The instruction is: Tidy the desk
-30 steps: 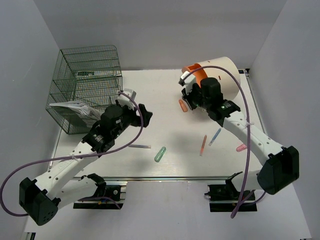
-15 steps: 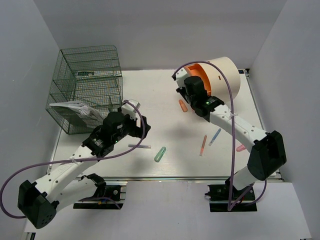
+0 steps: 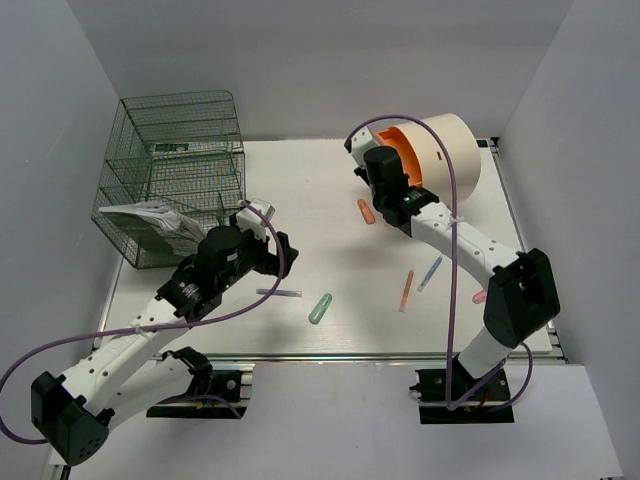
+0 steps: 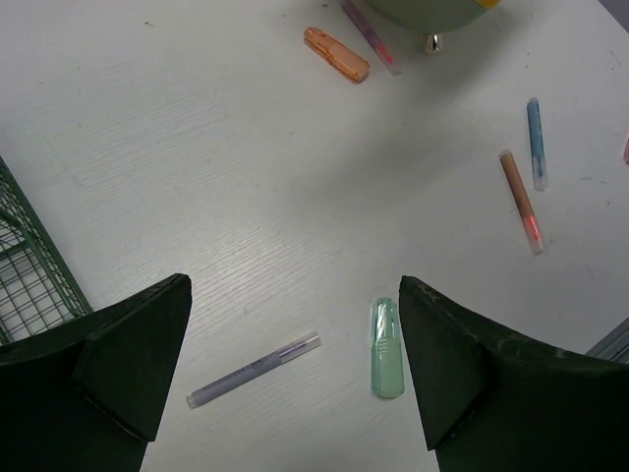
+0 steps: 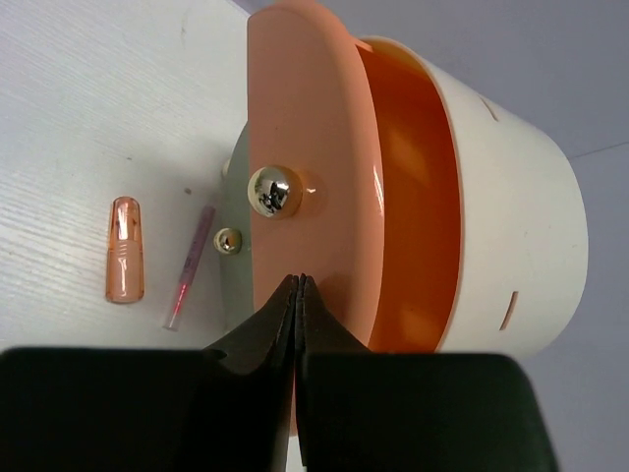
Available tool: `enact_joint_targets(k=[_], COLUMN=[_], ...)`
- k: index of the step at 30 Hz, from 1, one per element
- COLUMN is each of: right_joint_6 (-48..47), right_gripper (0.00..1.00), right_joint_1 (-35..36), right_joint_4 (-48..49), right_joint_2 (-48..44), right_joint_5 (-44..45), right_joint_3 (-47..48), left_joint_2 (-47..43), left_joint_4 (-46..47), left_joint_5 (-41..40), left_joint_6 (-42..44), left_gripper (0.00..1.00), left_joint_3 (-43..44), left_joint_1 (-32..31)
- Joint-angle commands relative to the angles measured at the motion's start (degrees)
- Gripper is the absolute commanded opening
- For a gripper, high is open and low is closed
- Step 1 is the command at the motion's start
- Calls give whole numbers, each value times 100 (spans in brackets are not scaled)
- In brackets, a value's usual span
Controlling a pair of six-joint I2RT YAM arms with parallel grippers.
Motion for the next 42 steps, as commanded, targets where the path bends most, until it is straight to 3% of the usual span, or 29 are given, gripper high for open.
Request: enact_joint_targets(k=[1, 28, 31, 33, 34, 35, 36, 37, 38, 40, 41, 42], right_joint_6=[-85, -24, 178, 83, 64, 55, 142, 291, 441, 818, 1003, 1422], right_gripper=[0, 0, 0, 0, 5, 40, 59, 72, 80, 78, 46, 23], right_joint_1=[-129, -850, -868, -894, -894, -912, -903, -903, -947, -990, -1069, -1122], right_joint_4=[243, -328, -940, -1381, -1766, -1900, -1980, -1955, -1789, -1622, -1473, -1384], right_joint_2=[113, 439, 36, -465, -649, -964, -1124, -1282, -1614, -2054, -2179, -2285], right_joint_5=[266, -41, -1469, -3497, -4783, -5249, -5627, -5823, -6051, -6115, -6080, -5984], right_joint_3=[392, 911, 885, 824, 754, 692, 596, 456, 71, -317, -641, -784], left_joint_2=[-58, -49, -58, -75, -67, -49, 20, 274, 467, 1211, 1521, 1820], left_joint_4=[-37, -2, 112, 358, 672, 866, 1095, 1288, 1769, 2367, 2554, 2747], left_joint_5=[-53, 43, 288, 727, 1138, 1325, 1431, 1728, 1853, 2125, 2187, 2223], left_joint_6=[48, 48, 83, 92, 58, -39, -127, -328, -451, -889, -1075, -1399], left_gripper=[96, 97, 97, 97, 97, 96, 94, 93, 85, 66, 45, 33], left_joint_3=[93, 58, -12, -100, -239, -319, -381, -407, -364, -198, 73, 224], left_joint_1=[-23, -23, -23, -23, -23, -23, -23, -23, -23, -23, -23, -23])
